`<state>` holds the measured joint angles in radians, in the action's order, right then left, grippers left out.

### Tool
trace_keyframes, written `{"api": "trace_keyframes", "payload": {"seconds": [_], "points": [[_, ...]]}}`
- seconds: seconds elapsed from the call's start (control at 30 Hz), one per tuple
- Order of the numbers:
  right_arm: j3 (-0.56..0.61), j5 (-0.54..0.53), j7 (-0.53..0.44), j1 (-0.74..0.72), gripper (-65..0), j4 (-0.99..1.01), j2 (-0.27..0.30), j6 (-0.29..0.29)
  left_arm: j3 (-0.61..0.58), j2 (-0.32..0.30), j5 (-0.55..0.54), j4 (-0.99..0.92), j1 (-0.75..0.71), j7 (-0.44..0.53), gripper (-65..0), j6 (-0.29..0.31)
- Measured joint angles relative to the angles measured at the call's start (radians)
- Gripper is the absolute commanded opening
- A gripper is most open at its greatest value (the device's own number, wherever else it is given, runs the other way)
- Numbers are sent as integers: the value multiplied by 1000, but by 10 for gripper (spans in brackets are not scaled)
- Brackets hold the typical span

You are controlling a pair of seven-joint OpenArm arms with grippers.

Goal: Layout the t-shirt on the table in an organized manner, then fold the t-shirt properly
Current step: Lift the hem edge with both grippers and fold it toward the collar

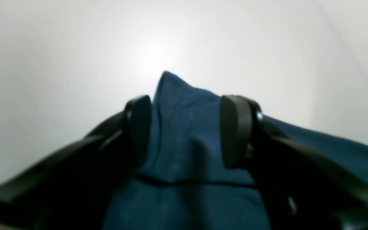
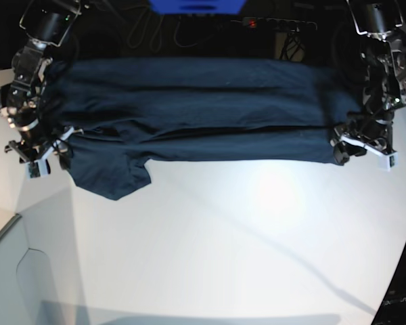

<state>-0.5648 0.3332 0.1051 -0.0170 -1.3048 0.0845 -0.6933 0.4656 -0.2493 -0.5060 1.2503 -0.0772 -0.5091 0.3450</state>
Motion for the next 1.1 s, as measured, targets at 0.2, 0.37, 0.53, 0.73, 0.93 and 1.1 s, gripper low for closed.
{"api": "trace_keyframes", "payload": {"seconds": [0.2,0.37,0.53,0.73,0.93,1.1], "points": [[2,3,3,-23,-356,-3,1,-1,-3,0,7,-93,113,10,-320,0],[3,2,2,-41,-356,-3,1,0,-1,3,123,-191,161,8,-320,-5],[3,3,3,-38,-356,-3,1,-1,-1,23,174,-224,193,23,-320,-2],[3,3,3,-40,-356,-3,1,0,0,32,252,-299,222,37,-320,3],[5,2,2,-60,-356,-5,1,0,1,31,248,-332,242,46,-340,3],[2,3,8,-84,-356,-5,1,0,1,31,248,-334,240,43,-544,3]]}}
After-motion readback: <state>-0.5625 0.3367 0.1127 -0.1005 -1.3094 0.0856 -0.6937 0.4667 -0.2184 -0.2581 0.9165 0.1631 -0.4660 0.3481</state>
